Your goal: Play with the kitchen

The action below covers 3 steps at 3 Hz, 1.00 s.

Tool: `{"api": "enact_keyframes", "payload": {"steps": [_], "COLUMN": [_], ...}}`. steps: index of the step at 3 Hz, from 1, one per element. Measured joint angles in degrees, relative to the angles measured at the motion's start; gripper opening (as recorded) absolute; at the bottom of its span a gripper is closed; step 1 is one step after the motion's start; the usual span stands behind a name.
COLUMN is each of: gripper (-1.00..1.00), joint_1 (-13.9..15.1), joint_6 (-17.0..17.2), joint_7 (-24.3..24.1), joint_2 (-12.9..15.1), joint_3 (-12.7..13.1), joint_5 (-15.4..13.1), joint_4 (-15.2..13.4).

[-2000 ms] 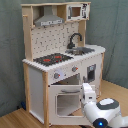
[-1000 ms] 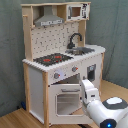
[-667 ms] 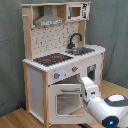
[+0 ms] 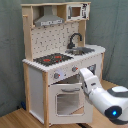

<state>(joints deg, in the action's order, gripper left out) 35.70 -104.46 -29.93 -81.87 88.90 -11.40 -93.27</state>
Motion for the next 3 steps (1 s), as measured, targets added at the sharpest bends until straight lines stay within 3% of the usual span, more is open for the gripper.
{"api": "enact_keyframes", "payload": {"steps": [3], "gripper": [1.00], "joint_1": [-0.8], "joint_6": [-0.4], "joint_7": [20.6], "joint_2": [2.9], "joint_3": [-6.2], "joint_5": [1.0], "joint_4": [0.0]}}
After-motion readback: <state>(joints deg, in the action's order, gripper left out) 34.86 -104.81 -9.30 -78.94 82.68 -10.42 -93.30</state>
